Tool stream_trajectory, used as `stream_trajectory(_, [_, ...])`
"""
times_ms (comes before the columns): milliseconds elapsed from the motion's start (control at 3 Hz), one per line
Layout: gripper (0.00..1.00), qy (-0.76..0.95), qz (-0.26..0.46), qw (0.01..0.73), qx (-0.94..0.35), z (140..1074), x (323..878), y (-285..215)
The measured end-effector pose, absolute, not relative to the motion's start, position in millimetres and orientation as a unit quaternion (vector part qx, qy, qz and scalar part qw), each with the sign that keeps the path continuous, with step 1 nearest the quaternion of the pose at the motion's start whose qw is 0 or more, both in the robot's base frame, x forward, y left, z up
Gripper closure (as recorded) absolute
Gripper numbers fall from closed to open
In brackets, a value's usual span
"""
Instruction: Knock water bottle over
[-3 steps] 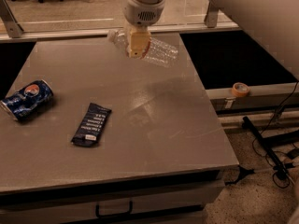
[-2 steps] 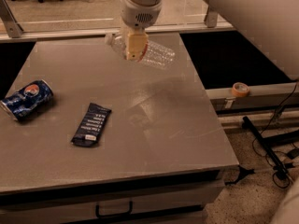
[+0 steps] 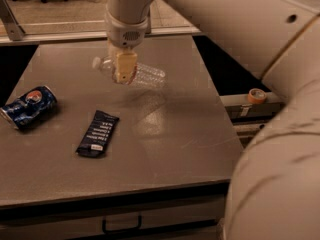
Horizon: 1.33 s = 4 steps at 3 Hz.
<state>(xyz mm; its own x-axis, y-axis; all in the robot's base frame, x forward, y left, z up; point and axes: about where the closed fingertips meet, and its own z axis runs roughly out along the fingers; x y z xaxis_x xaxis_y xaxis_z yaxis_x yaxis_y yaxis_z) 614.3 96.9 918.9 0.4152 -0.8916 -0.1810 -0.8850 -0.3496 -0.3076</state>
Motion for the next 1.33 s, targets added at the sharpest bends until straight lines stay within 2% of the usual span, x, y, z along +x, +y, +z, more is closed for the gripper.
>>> stream_trajectory(333, [0.83,0.534,0.015,0.164,-0.829,902,613,116])
stream_trajectory(1333, [0.12,0.531,0.082,0.158,-0.828,869,605,153])
